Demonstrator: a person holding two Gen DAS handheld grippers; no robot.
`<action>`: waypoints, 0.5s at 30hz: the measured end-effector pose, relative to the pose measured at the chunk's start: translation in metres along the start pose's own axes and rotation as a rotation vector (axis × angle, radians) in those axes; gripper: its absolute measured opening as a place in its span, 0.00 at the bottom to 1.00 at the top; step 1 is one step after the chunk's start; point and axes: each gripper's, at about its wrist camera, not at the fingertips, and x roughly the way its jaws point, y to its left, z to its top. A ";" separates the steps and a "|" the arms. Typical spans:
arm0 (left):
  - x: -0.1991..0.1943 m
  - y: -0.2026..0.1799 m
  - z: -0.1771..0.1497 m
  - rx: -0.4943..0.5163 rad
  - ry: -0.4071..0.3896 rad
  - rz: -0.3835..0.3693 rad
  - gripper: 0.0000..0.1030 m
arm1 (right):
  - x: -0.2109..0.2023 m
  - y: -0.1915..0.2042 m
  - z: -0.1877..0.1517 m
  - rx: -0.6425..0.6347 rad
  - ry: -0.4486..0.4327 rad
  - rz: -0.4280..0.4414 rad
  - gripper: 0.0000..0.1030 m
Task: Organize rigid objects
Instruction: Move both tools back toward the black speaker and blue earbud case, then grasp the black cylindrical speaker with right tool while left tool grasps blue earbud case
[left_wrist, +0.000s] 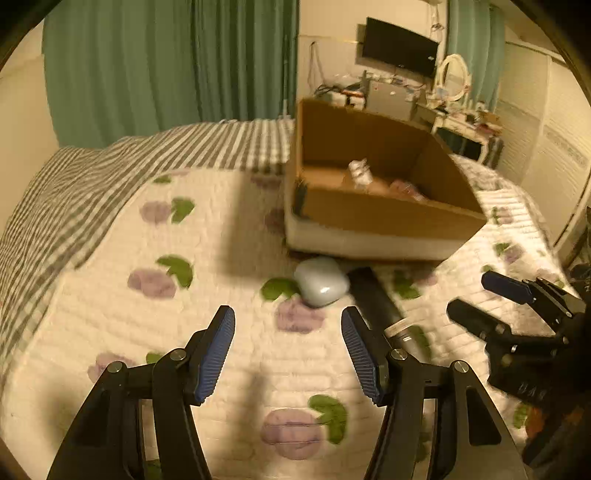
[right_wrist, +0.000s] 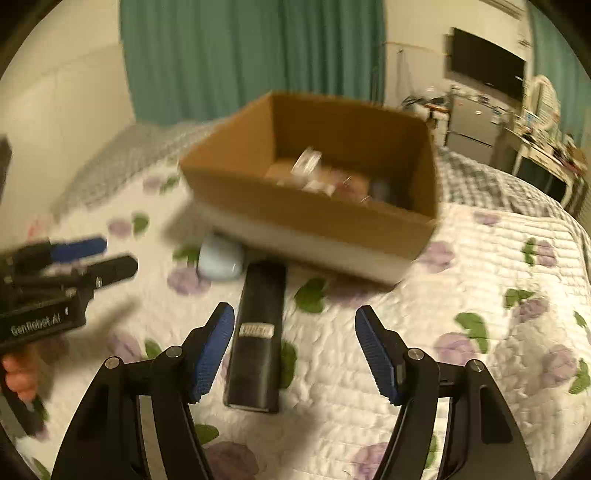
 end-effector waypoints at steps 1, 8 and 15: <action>0.005 0.000 -0.005 0.017 0.001 0.029 0.61 | 0.004 0.003 -0.001 -0.009 0.009 0.004 0.66; 0.018 0.005 -0.012 0.007 0.031 0.034 0.61 | 0.047 0.021 -0.011 -0.006 0.102 0.066 0.52; 0.023 0.005 -0.013 -0.002 0.046 0.033 0.61 | 0.082 0.025 -0.013 -0.005 0.184 0.061 0.44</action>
